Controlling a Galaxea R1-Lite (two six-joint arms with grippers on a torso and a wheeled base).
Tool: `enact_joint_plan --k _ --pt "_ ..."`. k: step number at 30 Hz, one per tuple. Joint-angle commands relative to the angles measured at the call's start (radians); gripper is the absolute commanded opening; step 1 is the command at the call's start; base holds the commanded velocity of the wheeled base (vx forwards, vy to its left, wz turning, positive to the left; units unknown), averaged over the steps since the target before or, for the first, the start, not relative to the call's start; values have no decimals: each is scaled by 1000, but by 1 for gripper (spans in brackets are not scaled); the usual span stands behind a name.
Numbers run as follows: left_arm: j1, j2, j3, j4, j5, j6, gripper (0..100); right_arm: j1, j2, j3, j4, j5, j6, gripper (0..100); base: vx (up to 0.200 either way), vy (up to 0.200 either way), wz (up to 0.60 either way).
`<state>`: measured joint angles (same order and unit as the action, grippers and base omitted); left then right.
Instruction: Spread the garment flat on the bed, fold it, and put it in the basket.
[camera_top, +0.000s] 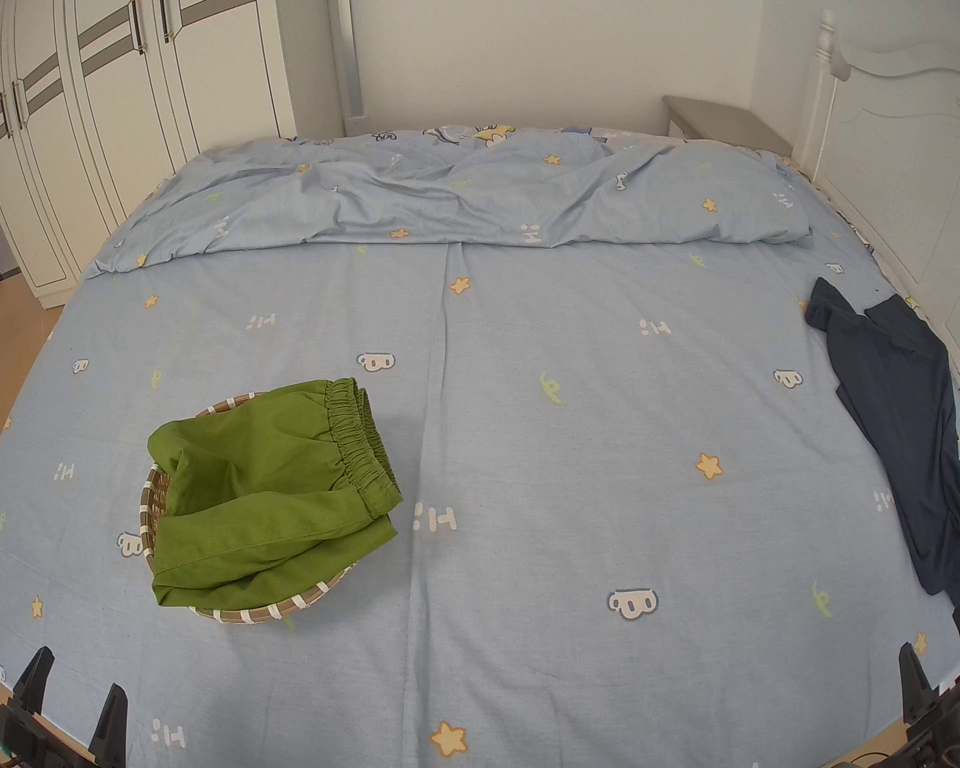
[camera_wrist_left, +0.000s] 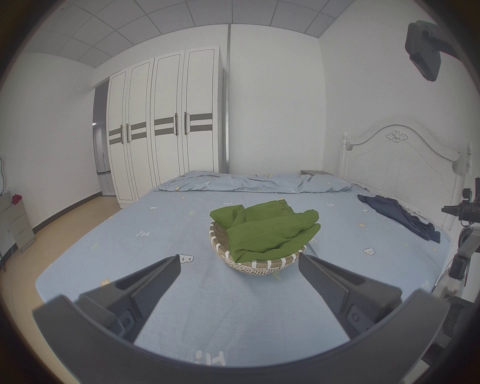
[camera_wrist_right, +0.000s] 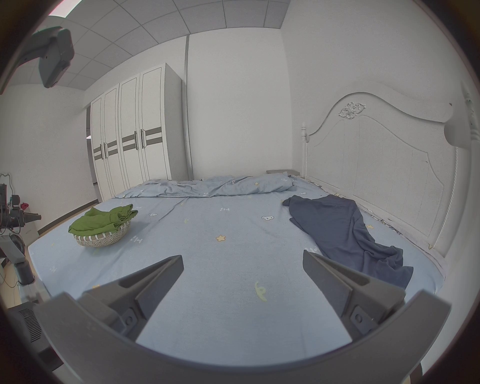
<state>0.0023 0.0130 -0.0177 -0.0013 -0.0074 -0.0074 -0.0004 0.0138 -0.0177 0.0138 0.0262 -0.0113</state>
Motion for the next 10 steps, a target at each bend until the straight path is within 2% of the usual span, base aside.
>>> enact_joint_plan --k 1,10 --pt "1 -13 18 0 0 0 100 -1 -14 16 -3 0 -1 100 0 0 0" --pt "1 -13 18 0 0 0 100 -3 -14 16 -5 0 -6 100 0 0 0"
